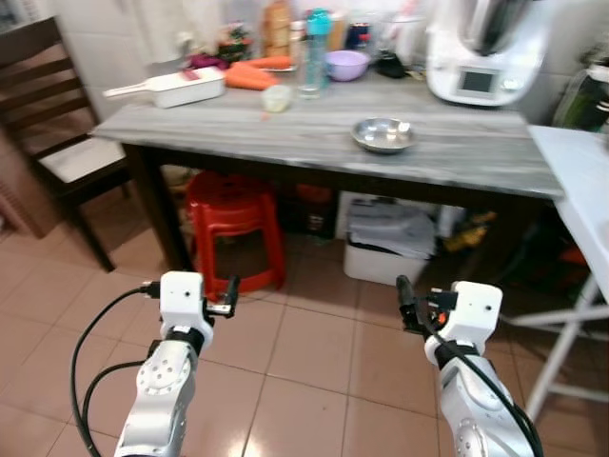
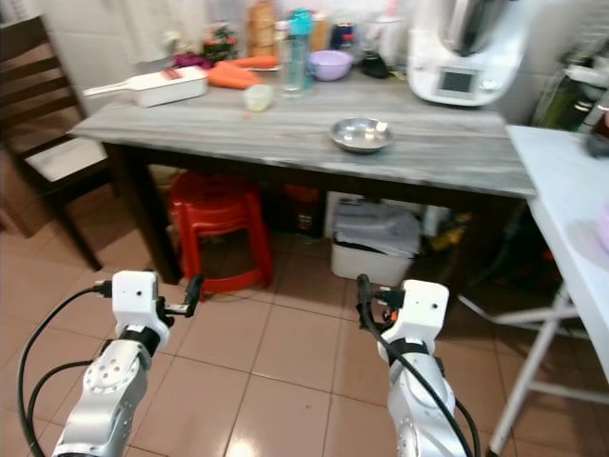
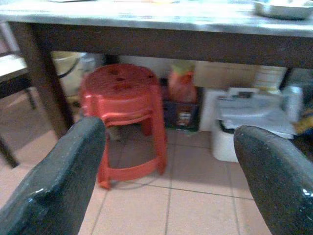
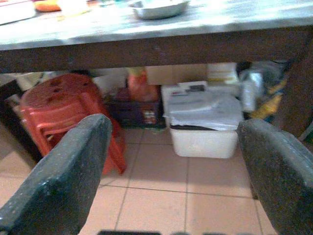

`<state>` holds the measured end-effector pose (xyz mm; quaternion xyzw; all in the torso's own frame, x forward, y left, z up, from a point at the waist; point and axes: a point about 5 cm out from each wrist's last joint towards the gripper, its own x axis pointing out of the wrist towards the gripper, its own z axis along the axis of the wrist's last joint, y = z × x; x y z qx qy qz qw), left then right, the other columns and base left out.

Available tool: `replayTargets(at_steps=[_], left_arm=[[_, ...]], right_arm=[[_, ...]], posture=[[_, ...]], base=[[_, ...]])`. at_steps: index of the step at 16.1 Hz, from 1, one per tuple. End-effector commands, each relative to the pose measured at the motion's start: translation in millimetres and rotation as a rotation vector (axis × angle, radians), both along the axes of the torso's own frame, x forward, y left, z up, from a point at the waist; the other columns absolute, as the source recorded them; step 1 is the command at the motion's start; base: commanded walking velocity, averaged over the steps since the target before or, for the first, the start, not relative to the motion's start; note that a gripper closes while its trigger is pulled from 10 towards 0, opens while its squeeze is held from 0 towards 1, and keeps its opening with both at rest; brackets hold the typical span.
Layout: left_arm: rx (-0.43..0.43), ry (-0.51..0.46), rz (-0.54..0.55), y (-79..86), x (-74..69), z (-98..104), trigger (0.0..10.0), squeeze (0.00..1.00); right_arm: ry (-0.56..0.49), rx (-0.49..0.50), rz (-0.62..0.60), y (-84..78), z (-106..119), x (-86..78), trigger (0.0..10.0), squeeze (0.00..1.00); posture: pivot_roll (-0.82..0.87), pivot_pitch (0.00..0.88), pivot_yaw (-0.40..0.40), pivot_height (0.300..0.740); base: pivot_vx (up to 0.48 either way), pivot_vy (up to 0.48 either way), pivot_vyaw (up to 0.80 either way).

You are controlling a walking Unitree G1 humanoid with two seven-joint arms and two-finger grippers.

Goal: Setting the table

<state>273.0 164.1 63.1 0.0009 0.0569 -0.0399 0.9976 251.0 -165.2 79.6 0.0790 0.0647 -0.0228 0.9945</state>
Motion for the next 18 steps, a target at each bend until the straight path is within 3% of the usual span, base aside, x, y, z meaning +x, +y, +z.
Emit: replayTargets(at_steps=[1, 4, 9, 15, 18], left_arm=[[0.005, -0.007, -0.008, -2.7, 3.6, 3, 10.0, 0.00], [0.019, -0.019, -0.016, -3.8, 3.9, 5, 10.0, 0.00], [0.056, -0.048, -0.033, -4.8, 4.4, 11, 10.0, 0.00], [0.029, -0.078, -0.085, -5.1, 4.0, 17, 10.0, 0.00], [0.034, -0.062, -0.088, -4.5, 1.7, 14, 10.0, 0.00]], right_arm=[[-0.007, -0.002, -0.002, -1.4, 2, 2.0, 10.0, 0.00], [-0.033, 0.039, -0.013, -3.2, 7, 2.1, 10.0, 0.00], [-0.024, -0.001, -0.002, -4.1, 8, 6.3, 10.0, 0.00], [-0.013, 0.016, 0.005, -2.8, 7, 6.8, 10.0, 0.00], [-0.030, -0.089, -0.018, -6.1, 5, 5.6, 10.0, 0.00]], posture=[[0.02, 0.000, -0.012, 0.740], [0.02, 0.000, -0.017, 0.740], [0.02, 0.000, -0.025, 0.740], [0.03, 0.000, -0.030, 0.740], [0.03, 0.000, -0.021, 0.740]], base=[[0.000, 0.000, 0.00], [0.000, 0.000, 0.00], [0.000, 0.000, 0.00], [0.000, 0.000, 0.00], [0.000, -0.308, 0.00]])
